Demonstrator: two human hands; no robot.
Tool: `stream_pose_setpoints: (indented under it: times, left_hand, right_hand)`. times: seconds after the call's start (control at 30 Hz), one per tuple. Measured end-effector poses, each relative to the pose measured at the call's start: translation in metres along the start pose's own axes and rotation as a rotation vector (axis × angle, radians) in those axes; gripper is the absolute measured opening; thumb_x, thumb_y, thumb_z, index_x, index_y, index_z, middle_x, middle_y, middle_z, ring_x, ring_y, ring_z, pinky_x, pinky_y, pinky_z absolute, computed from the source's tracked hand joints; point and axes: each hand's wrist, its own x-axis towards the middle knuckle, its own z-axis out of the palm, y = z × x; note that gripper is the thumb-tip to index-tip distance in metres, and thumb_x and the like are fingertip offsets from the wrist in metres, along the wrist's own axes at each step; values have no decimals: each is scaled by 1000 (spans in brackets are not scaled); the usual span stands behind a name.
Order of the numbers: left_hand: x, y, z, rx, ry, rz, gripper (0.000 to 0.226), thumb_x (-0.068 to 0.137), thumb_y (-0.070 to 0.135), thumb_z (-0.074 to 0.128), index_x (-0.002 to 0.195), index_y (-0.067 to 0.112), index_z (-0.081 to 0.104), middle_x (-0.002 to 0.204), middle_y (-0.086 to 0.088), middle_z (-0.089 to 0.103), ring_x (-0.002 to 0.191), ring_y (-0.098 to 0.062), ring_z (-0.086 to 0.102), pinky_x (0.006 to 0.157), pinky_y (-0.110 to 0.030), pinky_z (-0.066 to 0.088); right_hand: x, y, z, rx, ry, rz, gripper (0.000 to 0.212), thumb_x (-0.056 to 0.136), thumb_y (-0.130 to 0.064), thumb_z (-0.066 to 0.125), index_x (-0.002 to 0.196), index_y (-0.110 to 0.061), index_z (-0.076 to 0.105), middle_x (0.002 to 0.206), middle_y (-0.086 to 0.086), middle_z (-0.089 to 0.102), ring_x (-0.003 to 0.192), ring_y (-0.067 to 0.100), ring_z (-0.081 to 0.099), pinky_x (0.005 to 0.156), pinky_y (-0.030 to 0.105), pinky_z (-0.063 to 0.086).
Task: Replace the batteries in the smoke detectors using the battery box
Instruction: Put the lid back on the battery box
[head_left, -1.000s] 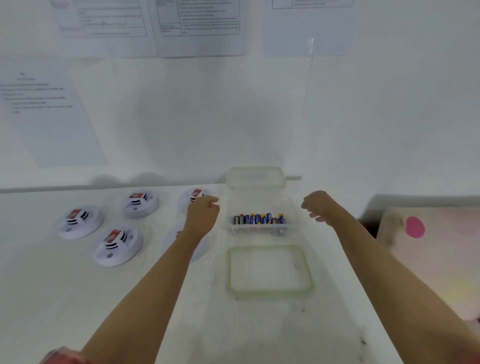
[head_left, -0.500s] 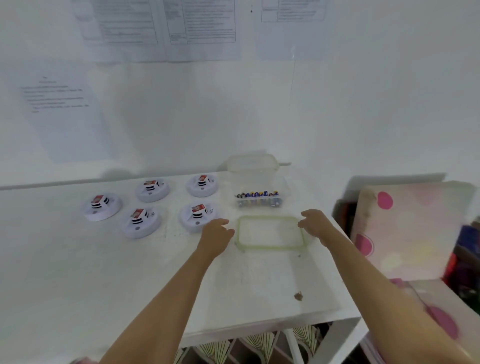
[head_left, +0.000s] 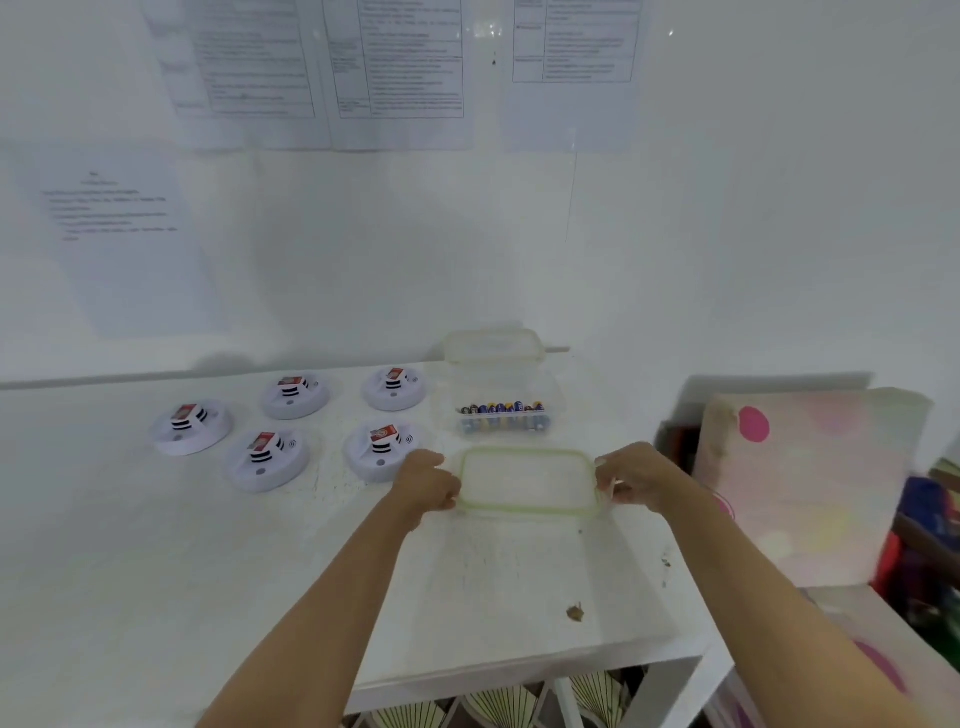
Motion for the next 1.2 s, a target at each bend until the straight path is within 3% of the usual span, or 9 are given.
stream_pose_setpoints:
  times: [0.17, 0.33, 0.4, 0.6, 0.7, 0.77, 0.93, 1.03, 1.2]
  left_hand:
    - [-2, 38, -12, -170, 74, 153, 36, 80, -20, 48, 98, 10, 58, 79, -9, 54, 69, -17, 52, 66, -27, 50]
    - [2, 65, -16, -477, 134, 191, 34, 90, -13, 37, 71, 9, 54, 62, -5, 51, 49, -12, 49, 42, -17, 41]
    - [7, 70, -18, -516, 156, 200, 31, 92, -12, 39, 73, 6, 56, 75, -10, 55, 62, -17, 56, 49, -23, 51]
    - [29, 82, -24, -647, 177, 162, 35, 90, -20, 34, 101, -2, 61, 91, -14, 56, 70, -23, 59, 62, -25, 58]
    - [46, 85, -30, -801, 134, 118, 43, 87, -17, 27, 108, 0, 60, 96, -10, 57, 72, -23, 58, 60, -25, 57]
    - [59, 86, -35, -851, 73, 105, 35, 88, -12, 30, 101, -2, 61, 91, -7, 58, 72, -24, 59, 64, -27, 57]
    - [90, 78, -34, -382, 43, 196, 18, 88, -9, 53, 100, 1, 62, 72, -4, 62, 52, -5, 61, 60, -23, 53]
    - [106, 73, -28, -241, 72, 139, 29, 84, -9, 59, 113, -3, 58, 73, -6, 58, 64, -12, 57, 65, -20, 53]
    - [117, 68, -26, -155, 45, 19, 32, 82, -2, 64, 112, 5, 58, 91, -10, 59, 78, -21, 55, 66, -28, 48]
  right_hand:
    - [-5, -41, -16, 183, -102, -151, 25, 75, 21, 49, 79, 2, 64, 66, 9, 58, 53, 17, 49, 57, 25, 43]
    - [8, -71, -19, 195, -19, -439, 33, 77, 21, 50, 67, -8, 64, 61, -4, 65, 70, 15, 55, 69, 17, 50]
    - [16, -79, -17, 136, -32, -498, 31, 81, 19, 46, 78, -4, 66, 70, -3, 66, 74, 12, 56, 65, 9, 47]
    - [46, -91, -4, 179, -141, -435, 27, 86, 17, 43, 88, 1, 65, 93, 12, 61, 91, 26, 57, 97, 35, 43]
    - [63, -99, 0, 314, -93, -352, 29, 82, 17, 39, 100, 14, 61, 100, 32, 57, 96, 26, 54, 89, 33, 48]
    - [75, -100, 3, 389, -93, -308, 21, 84, 10, 42, 86, 11, 64, 94, 32, 56, 84, 22, 56, 80, 28, 49]
    - [105, -90, 6, 196, 32, -294, 30, 76, 13, 62, 106, 20, 57, 69, 25, 55, 72, 20, 54, 71, 22, 49]
    - [117, -88, 9, 61, 68, -242, 31, 72, 17, 63, 103, 13, 62, 72, 10, 59, 66, 19, 55, 68, 24, 47]
    - [123, -93, 14, -59, 61, -148, 25, 73, 15, 59, 97, 11, 63, 66, 10, 52, 54, 19, 47, 54, 25, 39]
